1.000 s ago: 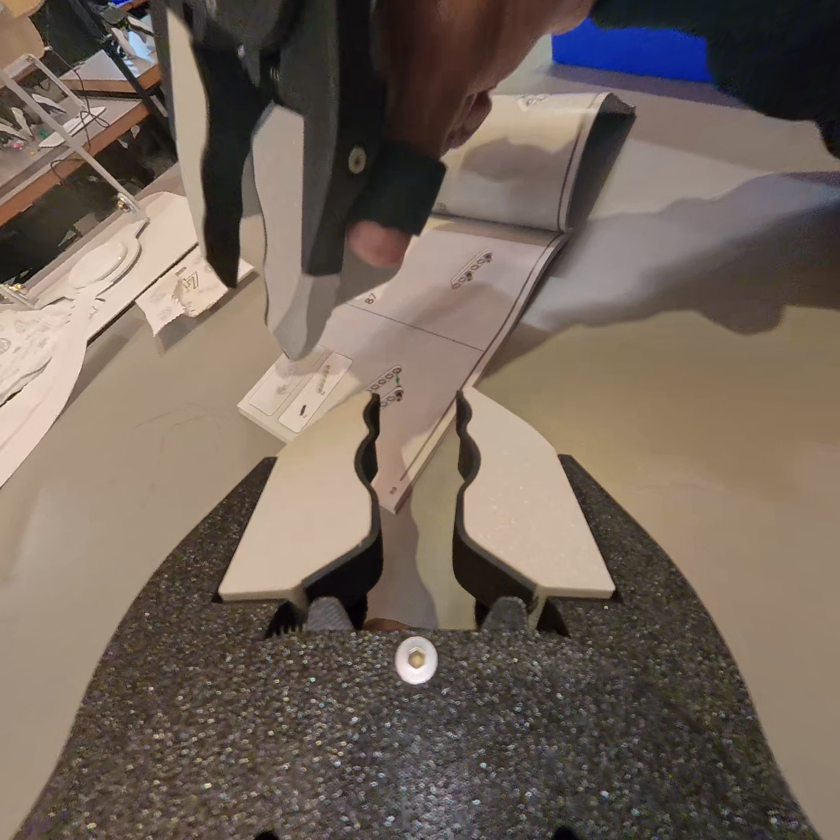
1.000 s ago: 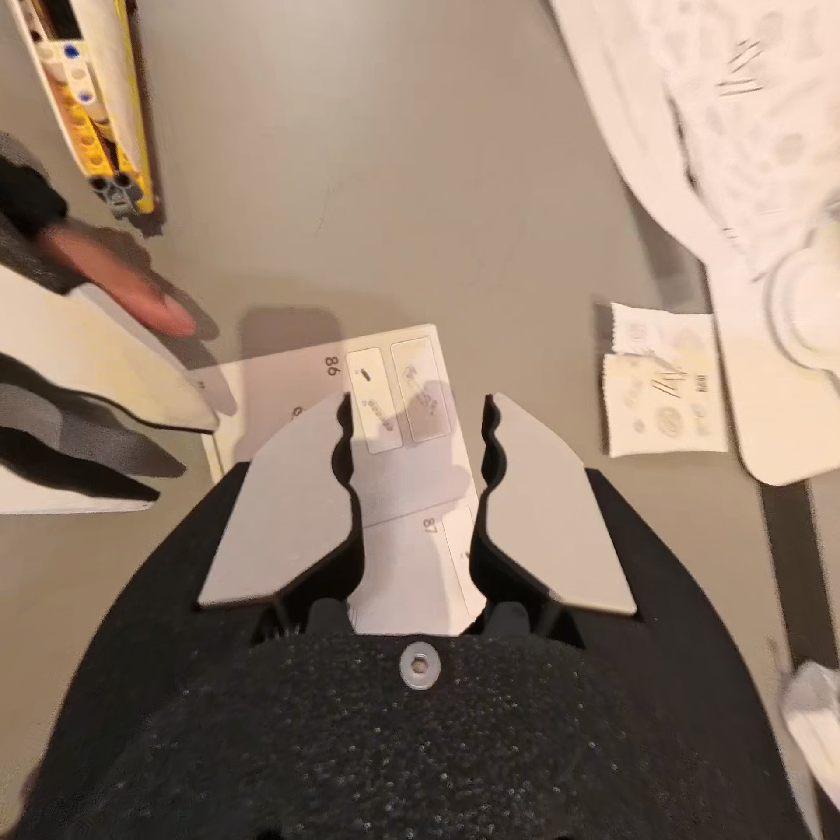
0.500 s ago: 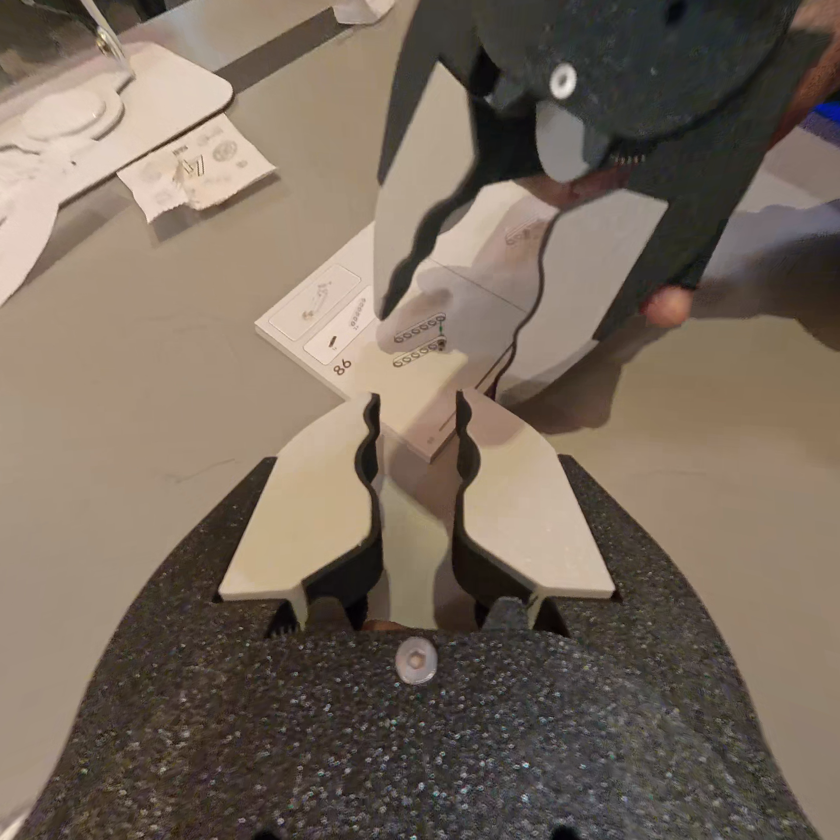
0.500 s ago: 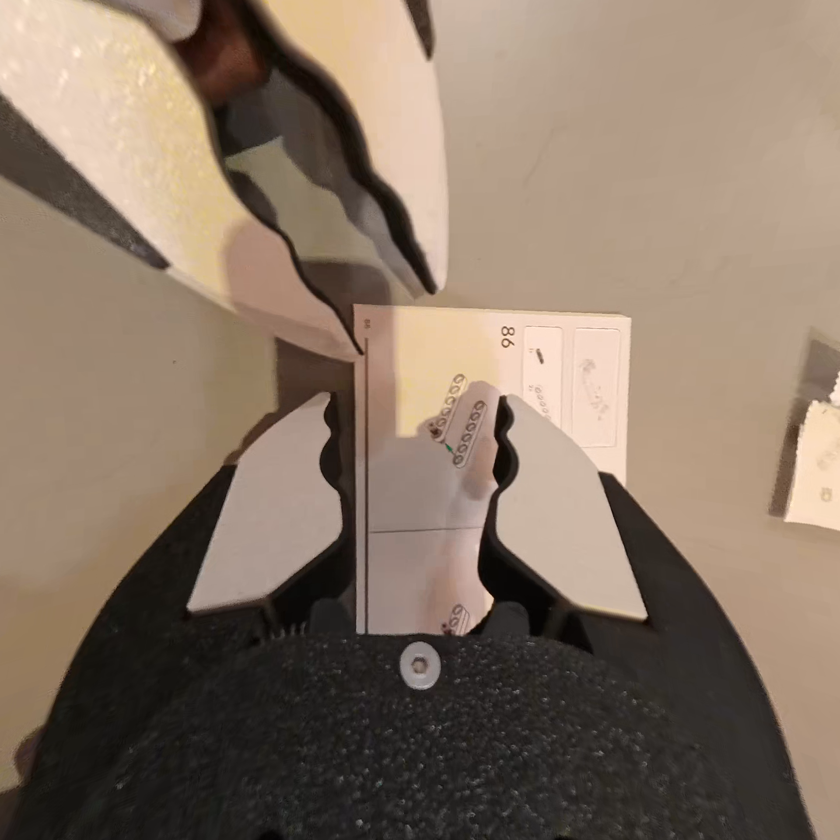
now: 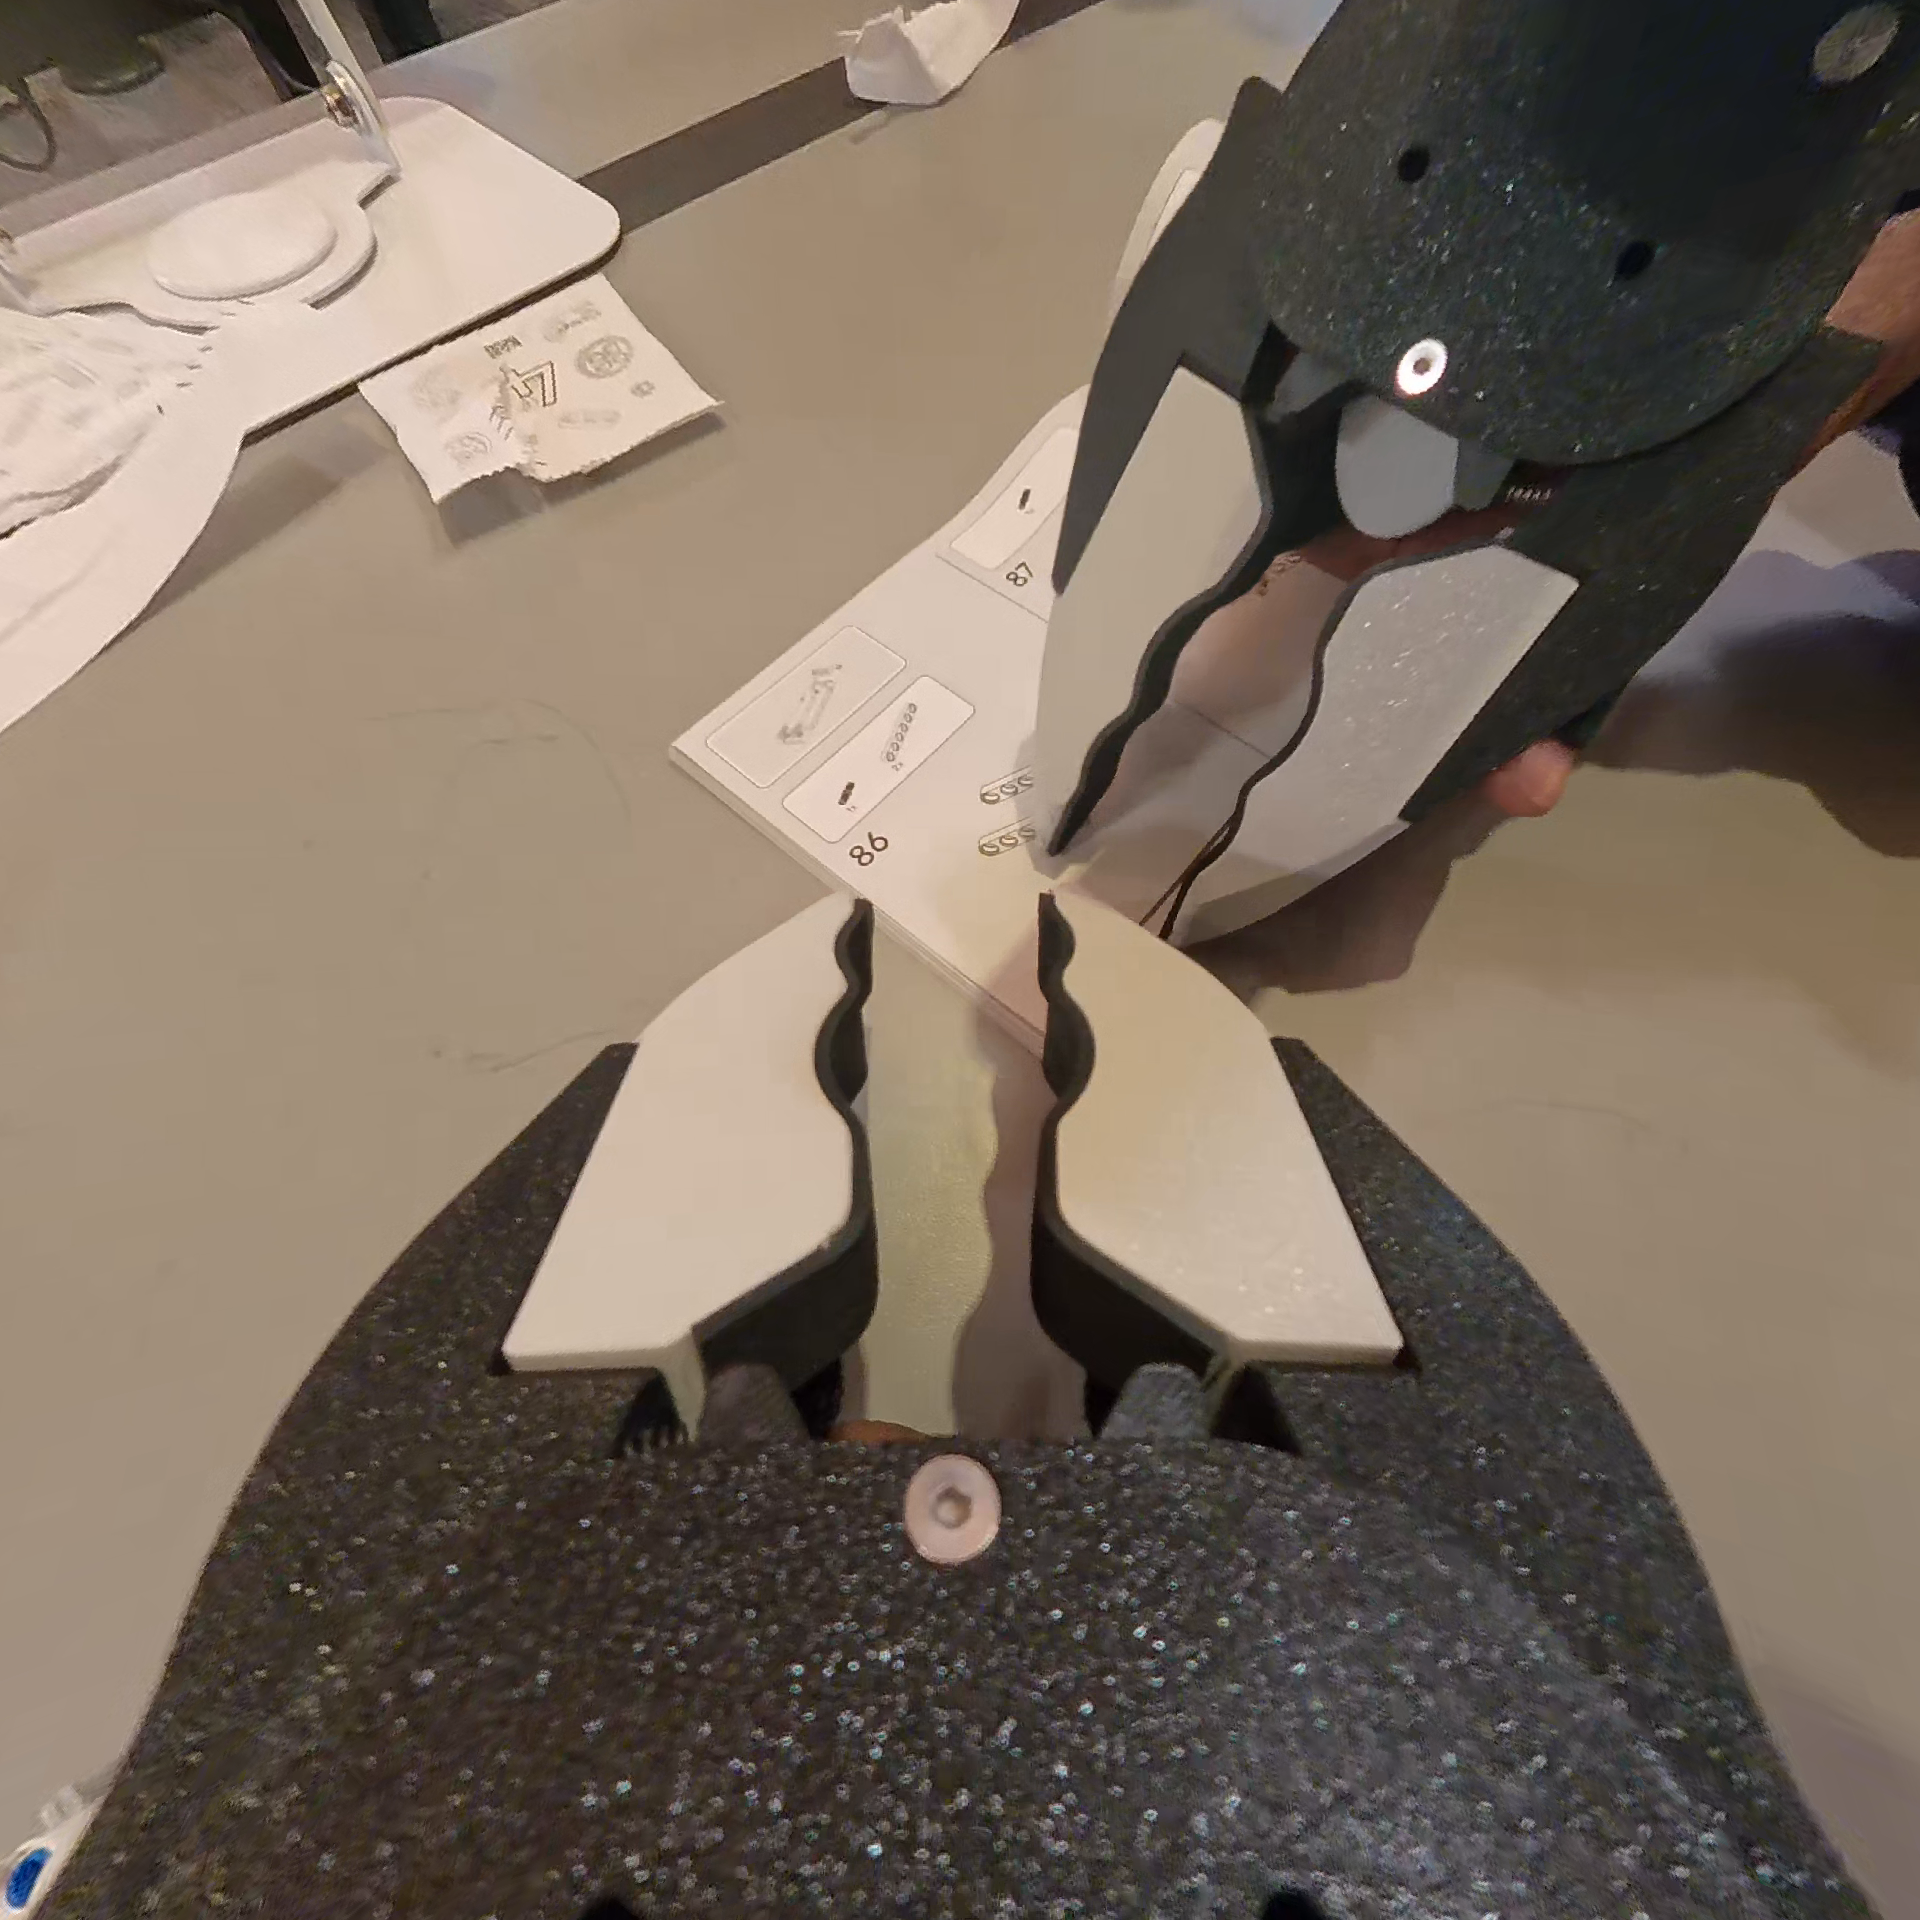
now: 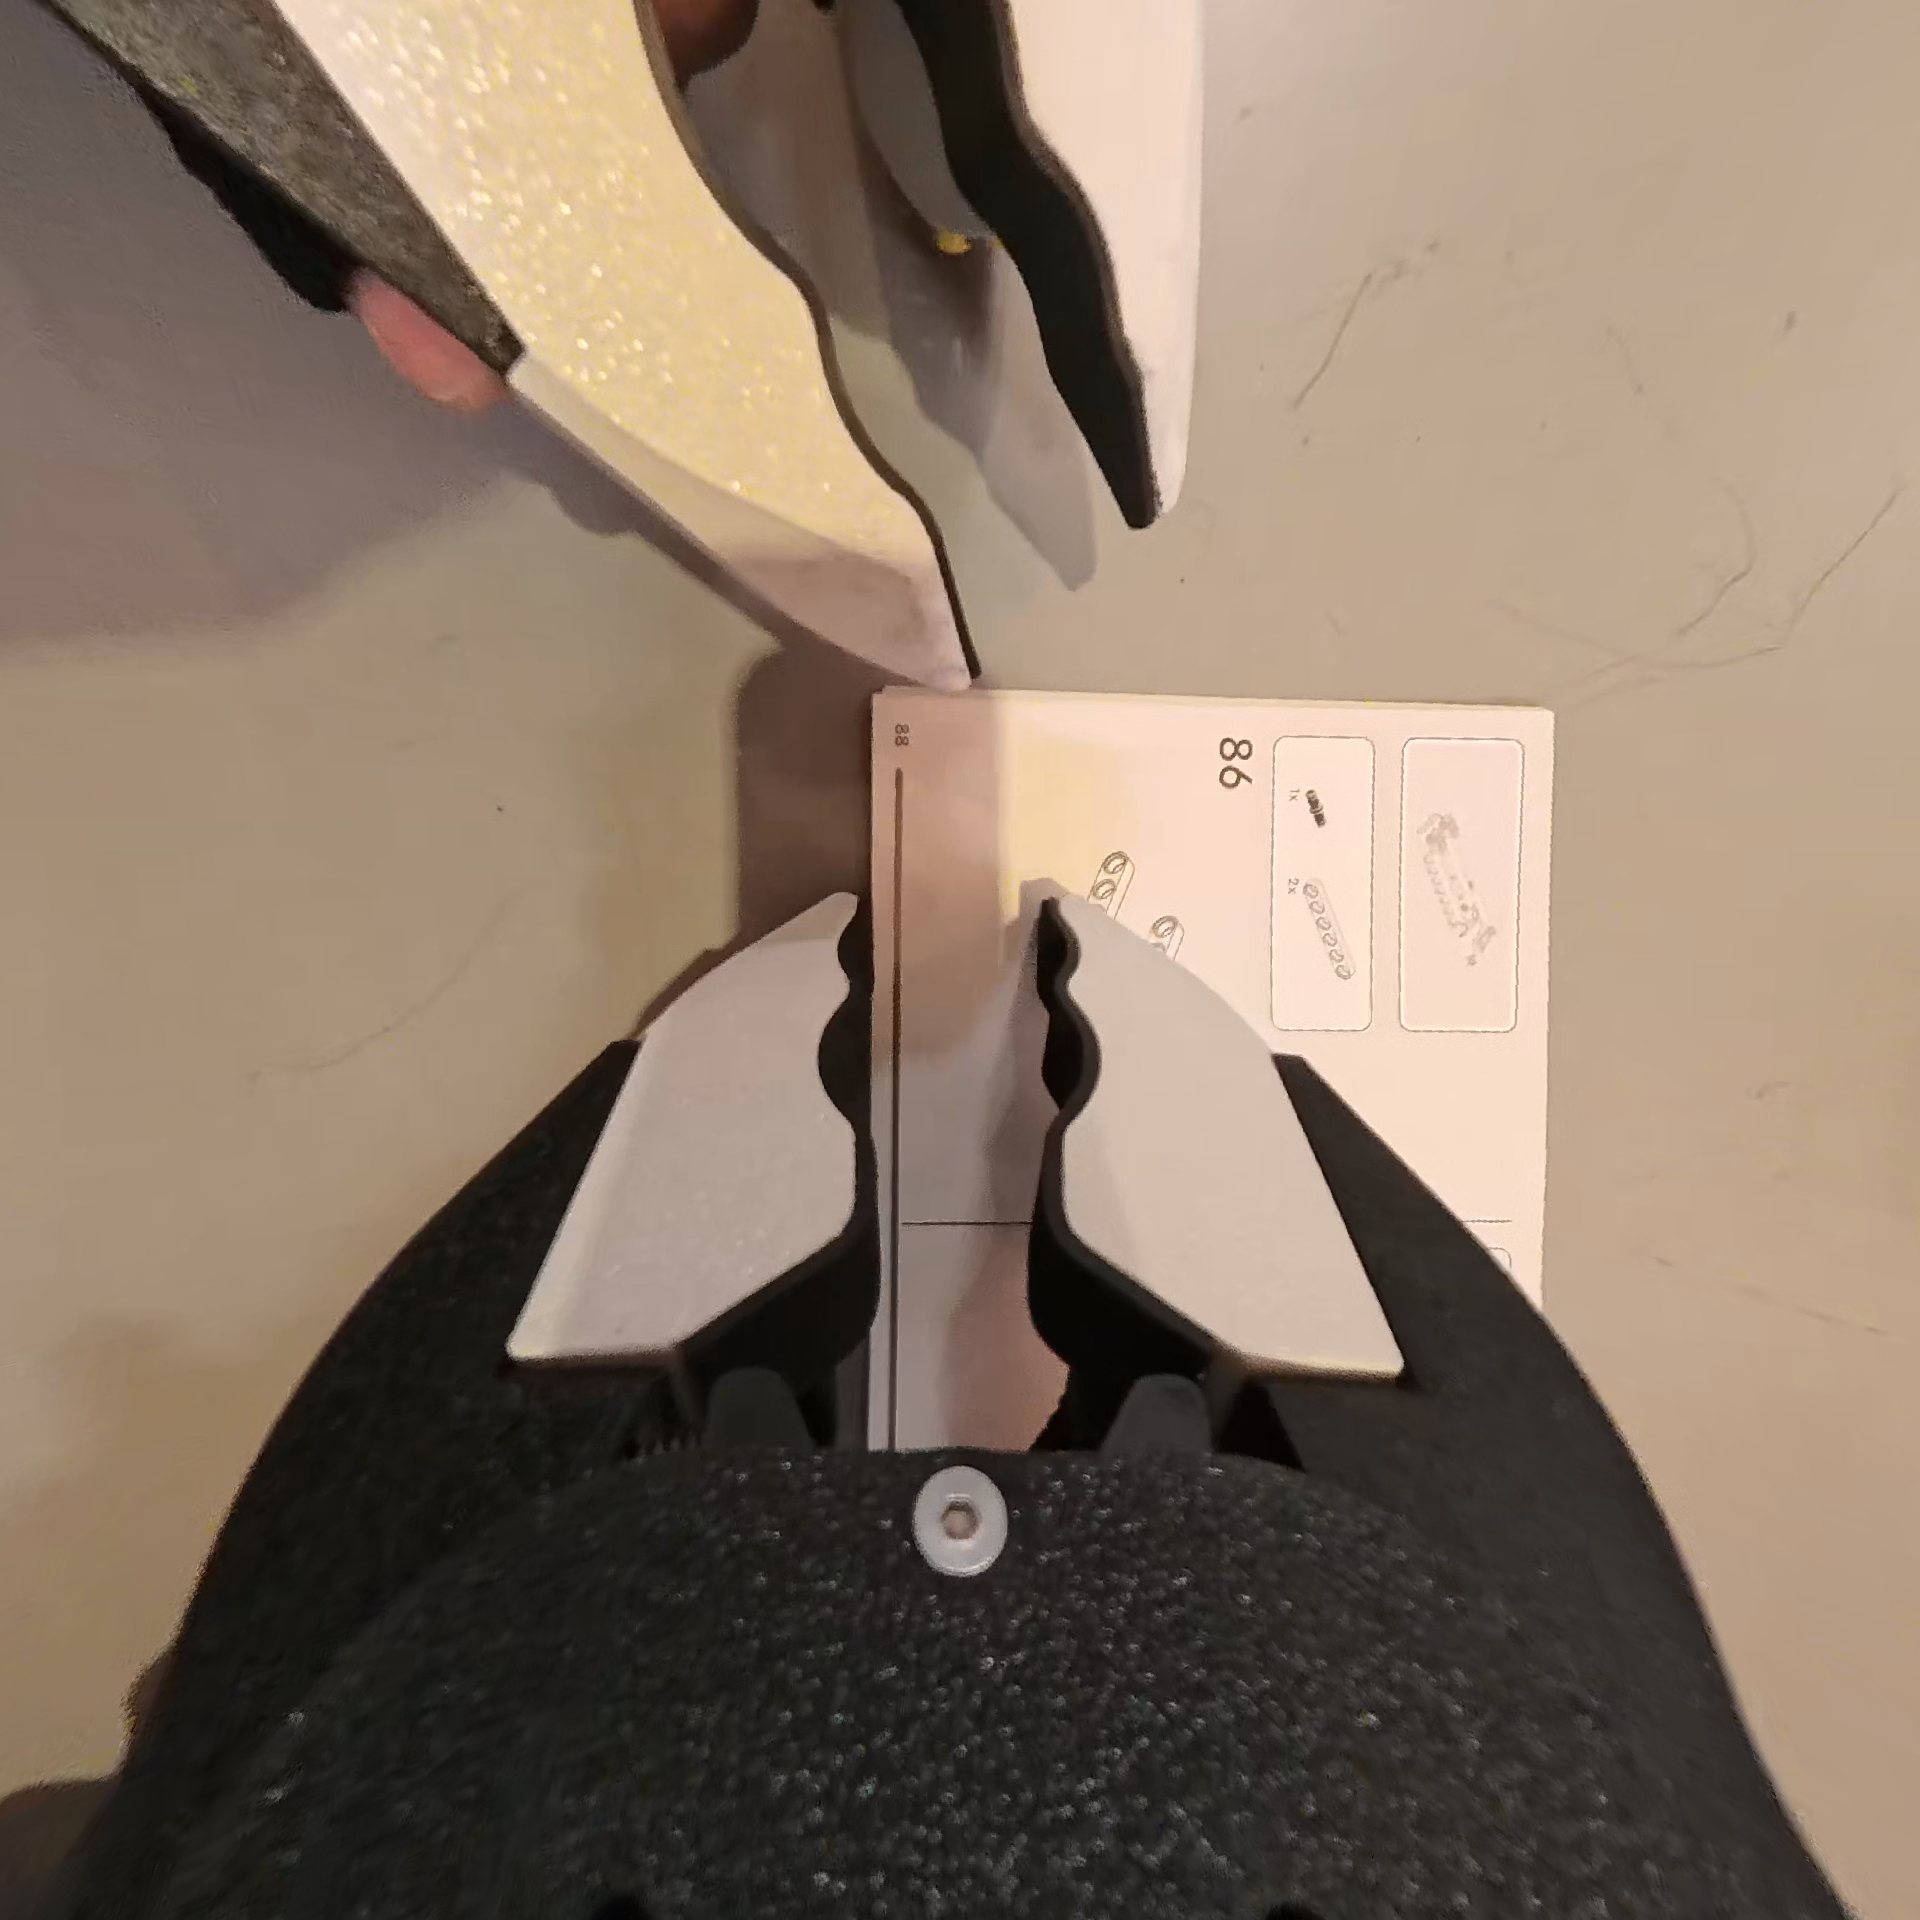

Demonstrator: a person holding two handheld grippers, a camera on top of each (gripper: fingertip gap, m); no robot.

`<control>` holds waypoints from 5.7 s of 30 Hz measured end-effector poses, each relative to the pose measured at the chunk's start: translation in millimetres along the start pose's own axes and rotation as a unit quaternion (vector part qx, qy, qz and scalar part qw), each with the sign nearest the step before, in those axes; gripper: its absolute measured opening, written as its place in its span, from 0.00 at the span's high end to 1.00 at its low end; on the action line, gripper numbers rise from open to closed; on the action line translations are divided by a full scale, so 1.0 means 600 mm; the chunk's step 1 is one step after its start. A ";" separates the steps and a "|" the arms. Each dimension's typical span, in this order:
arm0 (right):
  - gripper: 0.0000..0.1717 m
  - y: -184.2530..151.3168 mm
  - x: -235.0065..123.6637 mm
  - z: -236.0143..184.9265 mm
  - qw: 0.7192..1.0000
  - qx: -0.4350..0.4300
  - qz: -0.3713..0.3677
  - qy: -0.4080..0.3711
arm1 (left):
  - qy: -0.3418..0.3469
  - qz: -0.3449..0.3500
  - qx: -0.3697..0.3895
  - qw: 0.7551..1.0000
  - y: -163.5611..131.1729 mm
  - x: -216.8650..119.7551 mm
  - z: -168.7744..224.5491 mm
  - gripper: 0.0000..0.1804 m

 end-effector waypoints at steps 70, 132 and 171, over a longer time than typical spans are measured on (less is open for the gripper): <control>0.91 0.015 0.003 -0.002 0.995 0.066 0.080 0.000 | -0.010 -0.044 0.097 0.994 -0.016 0.025 0.017 0.86; 1.00 -0.108 -0.199 0.036 0.869 0.349 0.284 -0.206 | -0.016 -0.019 0.124 0.992 0.000 0.038 0.043 0.86; 0.86 -0.139 -0.216 -0.052 0.820 0.264 0.234 -0.451 | -0.013 0.326 -0.052 0.944 0.058 -0.152 0.063 0.76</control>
Point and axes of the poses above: each gripper's, where its closed fingertips meet, x out along the fingers, y out of its top, z = x × y across the jaws, the point moved 5 cm from there along -x, back along the fingers, and after that the axes turned 14 degrees about x, right-handed, at the moved point
